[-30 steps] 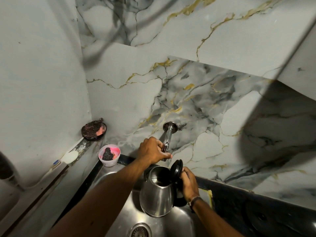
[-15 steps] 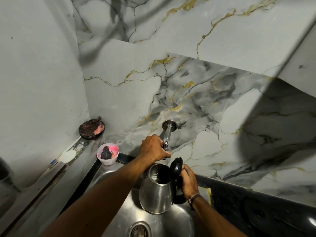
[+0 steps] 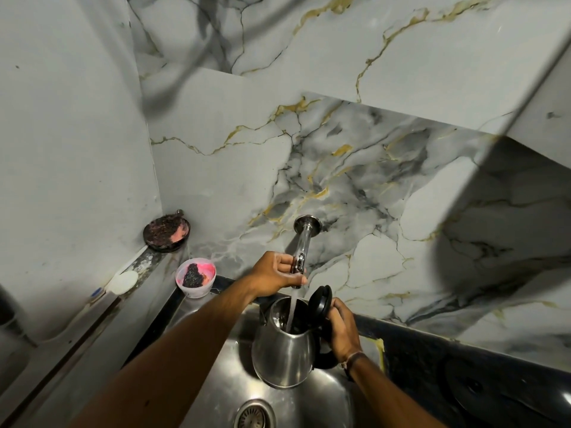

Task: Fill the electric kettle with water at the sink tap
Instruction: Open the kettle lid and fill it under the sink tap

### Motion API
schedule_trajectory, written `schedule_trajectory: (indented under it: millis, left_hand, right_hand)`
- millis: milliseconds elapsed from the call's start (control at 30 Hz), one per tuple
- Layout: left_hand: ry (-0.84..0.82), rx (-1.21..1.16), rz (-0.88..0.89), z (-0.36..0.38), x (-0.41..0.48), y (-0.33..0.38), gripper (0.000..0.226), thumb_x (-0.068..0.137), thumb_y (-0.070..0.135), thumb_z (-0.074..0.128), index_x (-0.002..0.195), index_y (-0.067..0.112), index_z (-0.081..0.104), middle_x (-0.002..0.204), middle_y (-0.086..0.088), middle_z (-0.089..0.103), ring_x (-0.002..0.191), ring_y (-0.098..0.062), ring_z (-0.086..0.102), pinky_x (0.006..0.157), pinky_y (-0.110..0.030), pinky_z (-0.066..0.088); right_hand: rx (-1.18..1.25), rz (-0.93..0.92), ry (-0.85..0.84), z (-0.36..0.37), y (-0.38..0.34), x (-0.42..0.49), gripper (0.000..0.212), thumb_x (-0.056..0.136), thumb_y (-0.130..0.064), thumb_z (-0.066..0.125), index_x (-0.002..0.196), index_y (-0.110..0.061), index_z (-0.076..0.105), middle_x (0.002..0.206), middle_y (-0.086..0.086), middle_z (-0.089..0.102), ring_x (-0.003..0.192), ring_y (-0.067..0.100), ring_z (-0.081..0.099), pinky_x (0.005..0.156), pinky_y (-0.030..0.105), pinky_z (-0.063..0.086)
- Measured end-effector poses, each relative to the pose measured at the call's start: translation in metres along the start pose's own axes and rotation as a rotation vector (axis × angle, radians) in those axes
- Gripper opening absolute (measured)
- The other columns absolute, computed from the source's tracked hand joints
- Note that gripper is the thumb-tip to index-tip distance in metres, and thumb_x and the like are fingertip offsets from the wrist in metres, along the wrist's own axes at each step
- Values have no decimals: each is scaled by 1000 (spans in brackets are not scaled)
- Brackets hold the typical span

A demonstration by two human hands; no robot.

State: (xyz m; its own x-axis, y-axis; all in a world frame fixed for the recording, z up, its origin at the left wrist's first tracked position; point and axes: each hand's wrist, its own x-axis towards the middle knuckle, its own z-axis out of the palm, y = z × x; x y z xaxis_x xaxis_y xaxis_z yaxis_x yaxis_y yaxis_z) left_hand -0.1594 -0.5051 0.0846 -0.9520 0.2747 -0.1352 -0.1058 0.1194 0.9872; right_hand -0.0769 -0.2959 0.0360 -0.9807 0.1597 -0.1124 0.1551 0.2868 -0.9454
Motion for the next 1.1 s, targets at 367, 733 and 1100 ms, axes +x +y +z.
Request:
schedule_trajectory:
  millis: [367, 733, 1100]
  left_hand:
    - [-23, 19, -17, -3, 5, 0, 38, 93, -11, 86, 129, -11, 73, 122, -17, 82, 76, -5, 84, 63, -15, 64]
    - [-36, 15, 2, -3, 4, 2, 26, 91, -8, 89, 106, 11, 80, 89, 4, 87, 80, -6, 85, 69, -17, 66]
    - [-30, 53, 4, -4, 8, -2, 28, 88, -1, 95, 100, 21, 82, 96, 4, 89, 91, -12, 86, 80, -24, 70]
  right_hand:
    - [-17, -9, -10, -1, -7, -4, 38, 86, -51, 56, 89, -16, 70, 90, 4, 75, 92, 27, 70, 101, 66, 56]
    - [-7, -16, 13, 1, -13, -6, 57, 75, -66, 52, 92, -15, 71, 96, 12, 79, 102, 41, 73, 101, 68, 58]
    - [11, -13, 20, 1, -16, -7, 59, 74, -65, 53, 94, -12, 70, 99, 17, 78, 104, 44, 73, 102, 70, 58]
